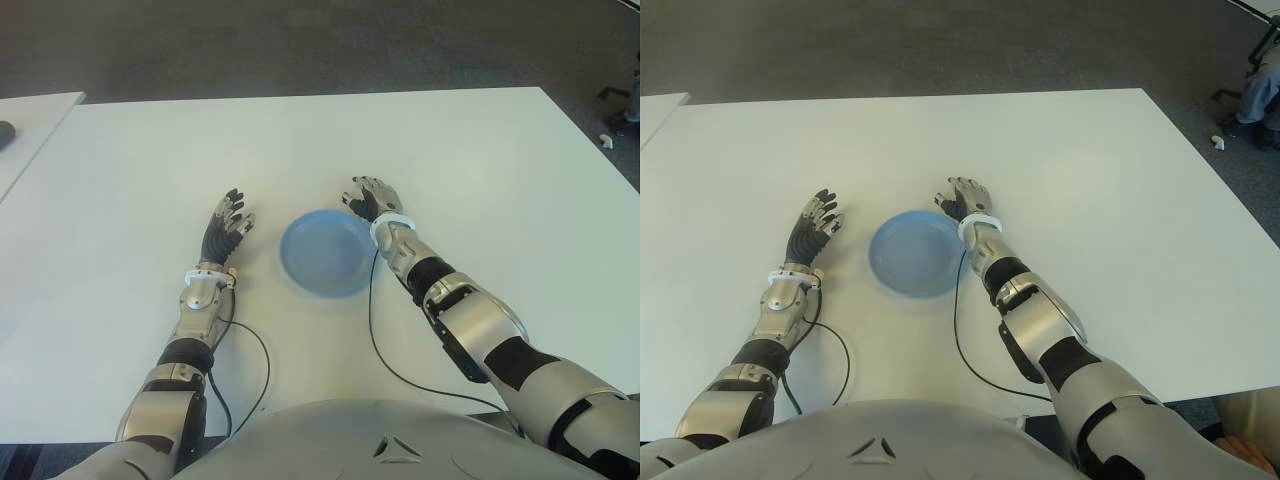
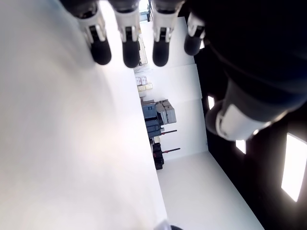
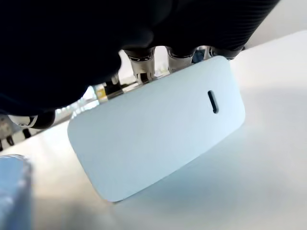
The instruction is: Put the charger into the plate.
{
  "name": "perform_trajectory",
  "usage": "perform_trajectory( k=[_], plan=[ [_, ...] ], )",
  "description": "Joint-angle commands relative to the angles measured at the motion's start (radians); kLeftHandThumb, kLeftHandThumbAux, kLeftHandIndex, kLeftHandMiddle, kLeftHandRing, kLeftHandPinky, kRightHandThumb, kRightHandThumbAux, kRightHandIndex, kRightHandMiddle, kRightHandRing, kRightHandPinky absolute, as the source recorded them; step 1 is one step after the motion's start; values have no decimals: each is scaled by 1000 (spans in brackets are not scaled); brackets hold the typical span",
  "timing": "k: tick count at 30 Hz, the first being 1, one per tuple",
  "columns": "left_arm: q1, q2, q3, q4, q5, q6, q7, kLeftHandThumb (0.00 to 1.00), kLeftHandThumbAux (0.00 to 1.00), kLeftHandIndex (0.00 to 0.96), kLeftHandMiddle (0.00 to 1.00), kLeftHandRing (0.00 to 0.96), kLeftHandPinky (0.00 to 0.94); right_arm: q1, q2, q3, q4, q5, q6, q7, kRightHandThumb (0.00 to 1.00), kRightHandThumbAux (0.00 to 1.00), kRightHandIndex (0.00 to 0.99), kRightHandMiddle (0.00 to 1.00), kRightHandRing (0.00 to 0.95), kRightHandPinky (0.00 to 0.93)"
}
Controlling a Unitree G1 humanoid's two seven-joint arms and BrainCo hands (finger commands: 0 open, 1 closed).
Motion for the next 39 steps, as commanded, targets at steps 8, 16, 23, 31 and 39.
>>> perform_trajectory(
  k=[8, 16, 23, 31, 39],
  plan=[
    [190, -122, -44, 177, 21, 164, -21, 44, 608, 0, 115, 122, 117, -55, 47, 53, 126, -15, 67, 87, 389, 107, 0, 0, 0, 0],
    [193, -125, -44, 175, 25, 163, -9, 50, 603, 5, 123, 130, 116, -52, 56, 63, 144, -12, 78, 91, 390, 111, 0, 0, 0, 0],
    [193, -126, -42, 176, 20, 160, -16, 48, 600, 6, 126, 129, 121, -46, 57, 79, 156, -21, 87, 97, 389, 113, 0, 0, 0, 0],
    [189, -122, -41, 181, 22, 163, -14, 51, 605, 11, 126, 129, 113, -31, 44, 91, 165, -33, 83, 104, 391, 115, 0, 0, 0, 0],
    [194, -120, -41, 173, 22, 172, -10, 47, 613, 18, 131, 132, 116, -6, 11, 104, 158, -40, 62, 85, 394, 119, 0, 0, 0, 0]
  ],
)
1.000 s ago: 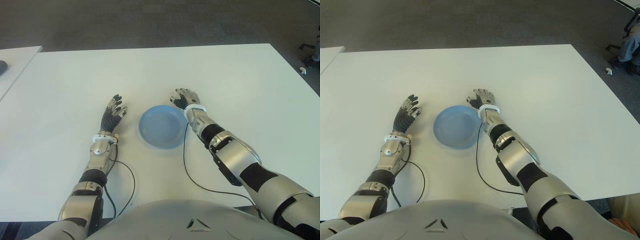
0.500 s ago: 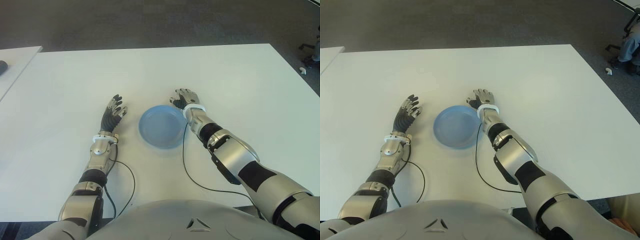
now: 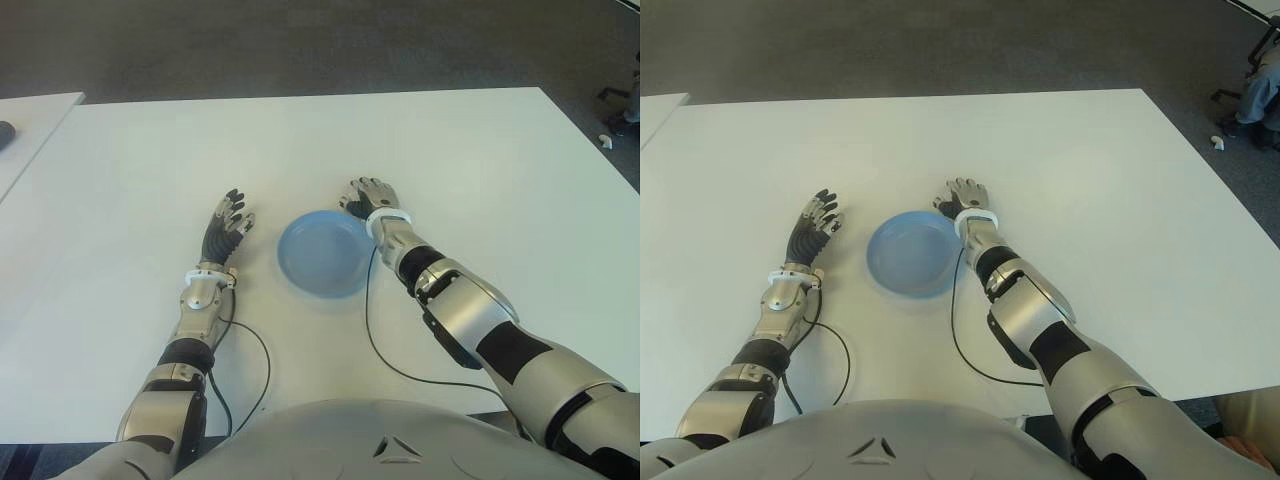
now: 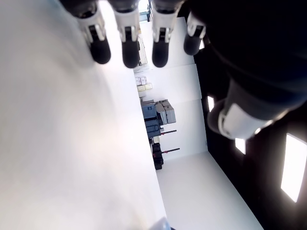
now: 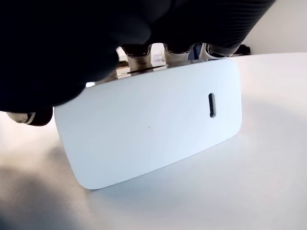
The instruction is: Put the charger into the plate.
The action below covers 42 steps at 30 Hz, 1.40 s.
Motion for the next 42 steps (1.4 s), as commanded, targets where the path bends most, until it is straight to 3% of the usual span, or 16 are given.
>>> perform_trajectory(
  k=[1, 7, 22, 42],
  plan=[
    [195, -117, -41, 172, 21, 172, -11, 46, 612, 19, 130, 132, 116, 70, -22, 16, 35, -7, -8, 40, 395, 119, 0, 0, 0, 0],
    [195, -115, -38, 171, 18, 175, -13, 46, 609, 32, 132, 133, 121, 84, -44, 33, 29, -18, -25, 25, 396, 120, 0, 0, 0, 0],
    [189, -108, -16, 168, 6, 182, -20, 34, 613, 77, 156, 158, 158, 157, -158, 74, -5, -50, -116, -58, 390, 111, 0, 0, 0, 0],
    [186, -94, -15, 156, 15, 179, -27, 9, 607, 76, 151, 152, 148, 225, -238, 110, -67, -60, -176, -103, 373, 121, 0, 0, 0, 0]
  ],
)
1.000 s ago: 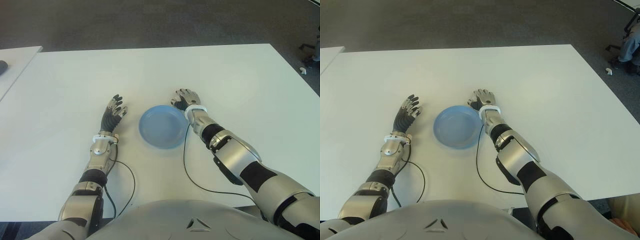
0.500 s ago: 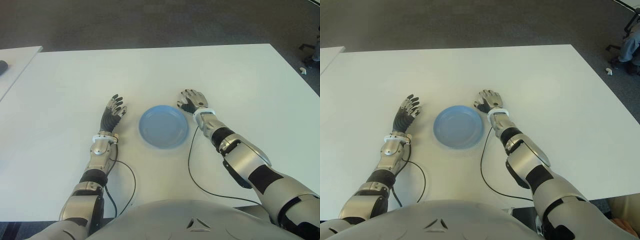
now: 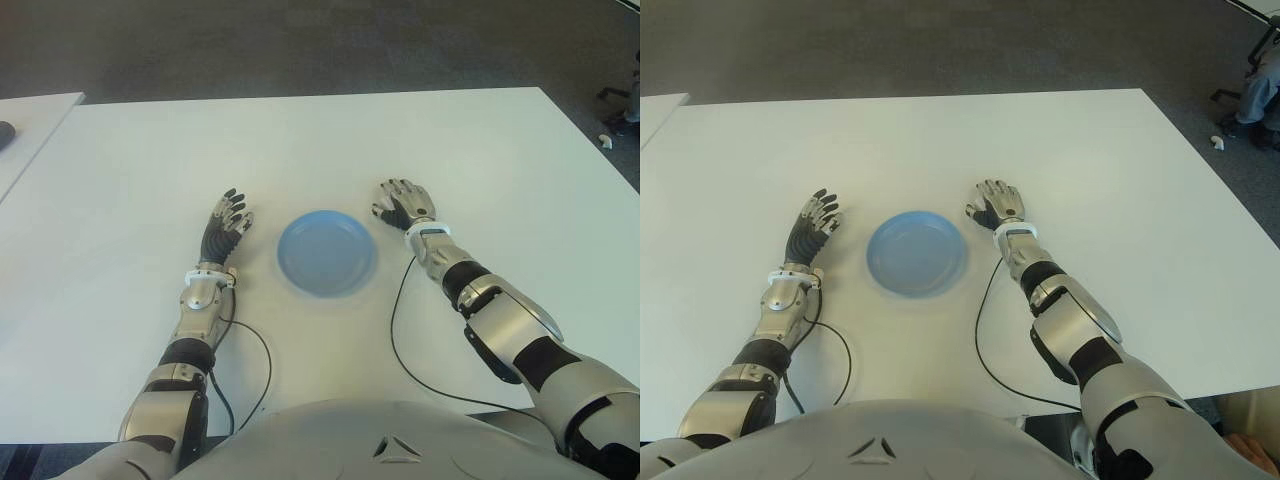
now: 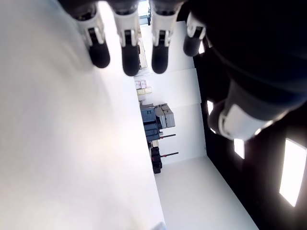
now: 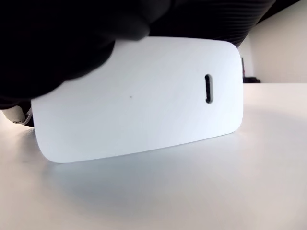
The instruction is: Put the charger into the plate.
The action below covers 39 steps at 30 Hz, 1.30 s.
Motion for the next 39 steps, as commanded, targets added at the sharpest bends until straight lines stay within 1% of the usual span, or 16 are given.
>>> perform_trajectory(
  k=[1, 6, 10, 22, 26, 28, 29, 30, 31, 32, 33, 34, 36, 37, 38, 39],
  plan=[
    [186, -85, -35, 155, 15, 179, -30, 9, 606, 76, 152, 151, 148, 94, -12, 26, 20, -23, -22, 42, 373, 121, 0, 0, 0, 0],
    [187, -84, -34, 149, 14, 175, -29, 10, 597, 78, 157, 154, 155, 107, -26, 33, 12, -24, -34, 40, 381, 121, 0, 0, 0, 0],
    [187, -84, -32, 146, 11, 175, -31, 12, 590, 82, 165, 159, 160, 125, -37, 46, 17, -36, -41, 7, 379, 117, 0, 0, 0, 0],
    [186, -82, -31, 139, 7, 180, -37, 1, 591, 83, 162, 152, 142, 137, -41, 83, 31, -67, -45, -39, 390, 118, 0, 0, 0, 1],
    [186, -82, -32, 138, 8, 184, -37, 0, 591, 85, 161, 152, 149, 141, -42, 83, 30, -63, -53, -38, 404, 128, 0, 0, 0, 64],
    [185, -81, -32, 138, 9, 185, -36, 0, 591, 85, 161, 153, 150, 142, -41, 82, 31, -61, -55, -41, 416, 137, 0, 0, 35, 182],
    [184, -81, -32, 138, 10, 186, -35, 0, 591, 85, 161, 153, 150, 140, -40, 79, 34, -58, -58, -41, 418, 138, 0, 0, 40, 199],
    [182, -81, -32, 139, 10, 187, -35, 0, 592, 85, 162, 154, 151, 139, -39, 72, 35, -50, -66, -40, 431, 146, 0, 5, 95, 278],
    [181, -81, -33, 139, 10, 188, -34, 0, 591, 85, 163, 155, 151, 138, -39, 67, 36, -44, -72, -40, 465, 167, 0, 66, 198, 379],
    [181, -81, -32, 139, 10, 188, -34, 0, 590, 85, 163, 155, 151, 137, -38, 59, 35, -37, -78, -38, 478, 175, 0, 88, 235, 415],
    [181, -81, -32, 138, 10, 188, -33, 2, 590, 88, 166, 157, 157, 137, -39, 55, 34, -33, -81, -37, 561, 216, 33, 189, 361, 517],
    [180, -82, -32, 138, 10, 188, -32, 3, 590, 89, 167, 159, 161, 137, -39, 51, 34, -30, -83, -37, 615, 242, 55, 255, 443, 582],
    [179, -82, -30, 140, 8, 187, -32, 5, 590, 94, 170, 162, 168, 135, -38, 46, 36, -27, -82, -39, 699, 278, 101, 368, 557, 673],
    [178, -82, -30, 141, 8, 187, -32, 7, 590, 98, 173, 166, 175, 135, -37, 44, 37, -27, -81, -40, 753, 303, 151, 492, 639, 744],
    [179, -83, -28, 136, 6, 186, -33, 8, 590, 100, 174, 167, 177, 135, -36, 45, 38, -30, -76, -48, 772, 312, 169, 536, 668, 769],
    [180, -83, -28, 133, 4, 186, -33, 11, 588, 105, 179, 174, 189, 135, -36, 45, 38, -33, -73, -54, 797, 345, 226, 599, 712, 808]
  ],
)
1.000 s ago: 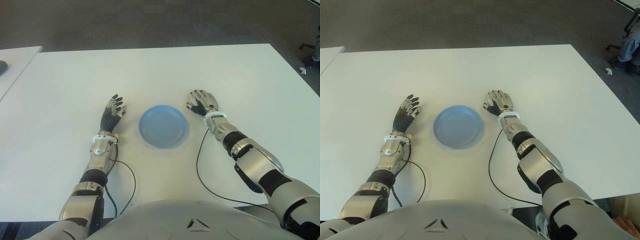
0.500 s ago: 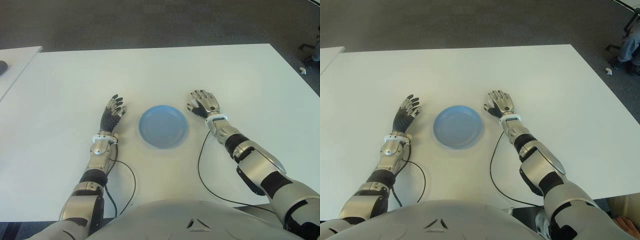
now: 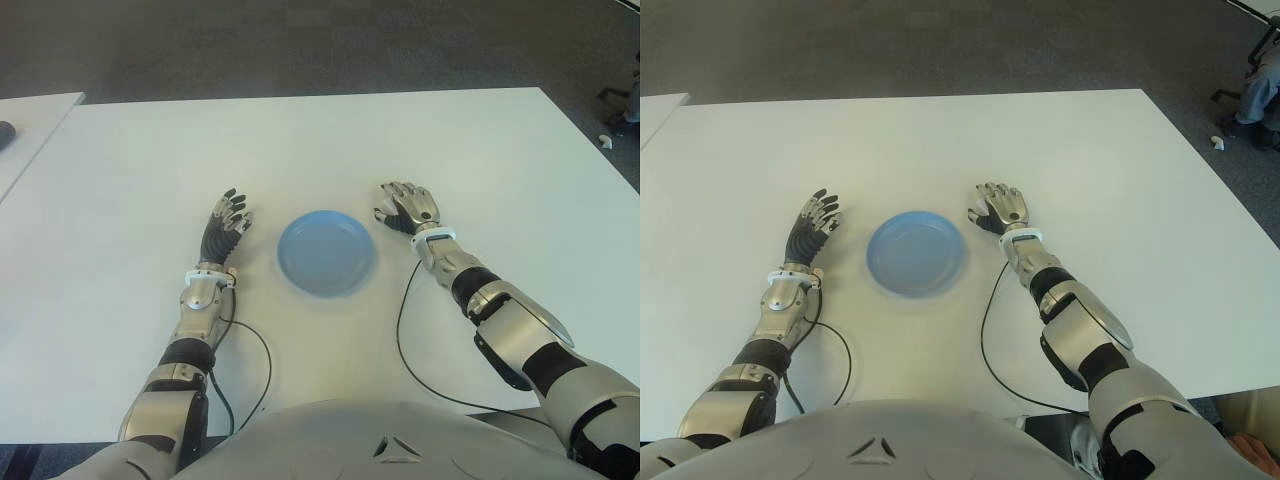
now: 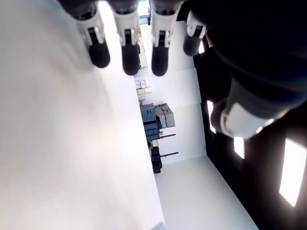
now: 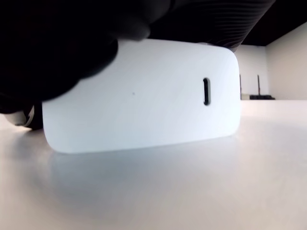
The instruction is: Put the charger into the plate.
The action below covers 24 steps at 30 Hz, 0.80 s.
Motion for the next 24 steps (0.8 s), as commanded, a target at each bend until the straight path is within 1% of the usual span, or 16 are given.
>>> perform_trajectory(
  k=[1, 5, 6, 7, 10, 14, 19, 24],
  plan=[
    [183, -85, -29, 125, 3, 185, -33, 13, 587, 109, 182, 178, 197, 102, 8, 13, 59, -11, -3, 46, 812, 367, 263, 639, 740, 833],
    [189, -85, -29, 111, -2, 181, -40, 16, 579, 113, 182, 178, 193, 104, 11, 15, 53, -19, 7, 29, 840, 415, 342, 698, 784, 863],
    [191, -85, -29, 109, -3, 179, -42, 14, 575, 110, 177, 172, 182, 105, 11, 14, 51, -19, 8, 26, 805, 517, 376, 717, 796, 858],
    [192, -85, -29, 106, -4, 179, -43, 12, 573, 108, 174, 168, 176, 108, 12, 9, 47, -13, 3, 24, 783, 582, 398, 729, 803, 854],
    [196, -85, -30, 99, -4, 181, -42, 8, 570, 107, 172, 165, 173, 112, 13, -6, 41, 1, -9, 25, 760, 662, 428, 765, 814, 850],
    [197, -87, -28, 97, -7, 186, -40, 7, 567, 114, 178, 168, 179, 123, 10, -32, 25, 25, -48, 15, 752, 692, 438, 801, 823, 858],
    [196, -88, -25, 97, -14, 185, -45, 13, 564, 124, 186, 173, 183, 127, 3, -38, 6, 23, -73, 2, 750, 703, 441, 836, 838, 868],
    [194, -89, -26, 98, -19, 189, -49, 22, 556, 131, 187, 173, 182, 126, -3, -41, -2, 17, -89, -2, 749, 706, 441, 852, 846, 864]
  ],
)
